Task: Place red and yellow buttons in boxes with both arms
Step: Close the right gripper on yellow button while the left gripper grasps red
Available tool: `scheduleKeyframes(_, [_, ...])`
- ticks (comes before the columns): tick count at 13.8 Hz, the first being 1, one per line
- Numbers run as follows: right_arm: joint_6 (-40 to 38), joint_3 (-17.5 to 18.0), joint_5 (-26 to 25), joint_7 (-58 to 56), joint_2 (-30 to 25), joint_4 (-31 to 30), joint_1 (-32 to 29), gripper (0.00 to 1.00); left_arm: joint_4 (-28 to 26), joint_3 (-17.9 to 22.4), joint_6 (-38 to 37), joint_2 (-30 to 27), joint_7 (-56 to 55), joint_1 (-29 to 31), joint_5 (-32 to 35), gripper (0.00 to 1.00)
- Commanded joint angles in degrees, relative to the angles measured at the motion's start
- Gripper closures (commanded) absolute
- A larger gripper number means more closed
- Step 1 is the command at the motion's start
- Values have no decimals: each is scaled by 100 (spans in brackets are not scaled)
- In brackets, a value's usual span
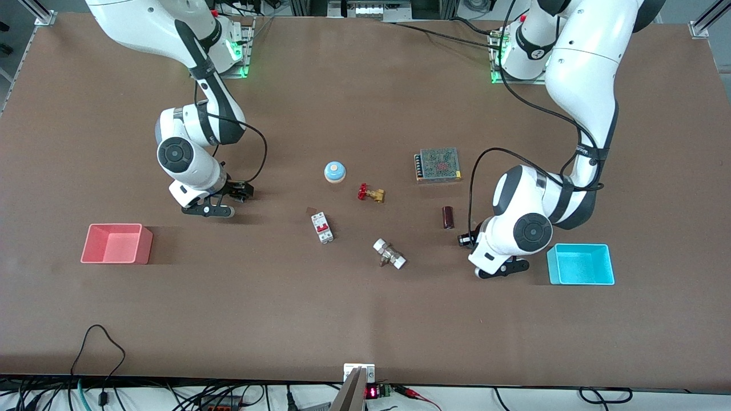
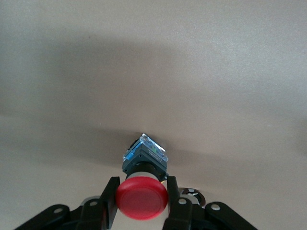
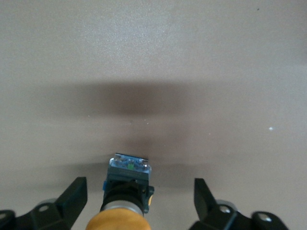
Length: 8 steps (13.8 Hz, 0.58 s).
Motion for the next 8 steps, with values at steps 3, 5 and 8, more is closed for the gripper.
scheduleKeyframes(3, [-280,32,101,39,-87,-8,30,52,-39,52,-193,-207,-57,4,96,72])
scheduleKeyframes(5, [-333,32,144,40,-96,-8,30,62,5,130,-413,-374,-65,65,87,75])
scheduleKeyframes(8, [-727,32,416,13,-96,289,30,71,31,367,-624,-629,4,127,87,79])
